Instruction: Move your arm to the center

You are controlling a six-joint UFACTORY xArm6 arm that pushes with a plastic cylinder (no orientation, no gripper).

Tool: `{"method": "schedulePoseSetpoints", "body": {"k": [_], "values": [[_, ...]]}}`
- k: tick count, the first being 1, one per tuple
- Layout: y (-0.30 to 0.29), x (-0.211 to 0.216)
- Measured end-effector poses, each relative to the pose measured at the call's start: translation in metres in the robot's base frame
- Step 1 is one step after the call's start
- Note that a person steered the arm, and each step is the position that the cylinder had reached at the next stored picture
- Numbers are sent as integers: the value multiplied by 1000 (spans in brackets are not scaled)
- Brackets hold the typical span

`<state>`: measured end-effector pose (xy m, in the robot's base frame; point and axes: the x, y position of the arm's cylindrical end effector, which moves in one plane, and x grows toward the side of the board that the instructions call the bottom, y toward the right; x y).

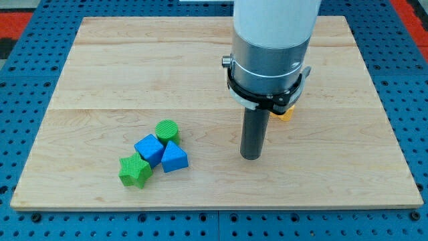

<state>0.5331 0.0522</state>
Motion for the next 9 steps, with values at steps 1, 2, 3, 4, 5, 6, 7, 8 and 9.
{"method": "schedulePoseSetpoints", "body": {"k": [1, 2, 3, 4, 5, 6, 7, 8, 9], "values": [[-1, -2], [-3, -7], [-19, -19], [-31, -24], [-31, -27], [-33, -28], [-59, -50], [-69, -80], [-88, -102]]}}
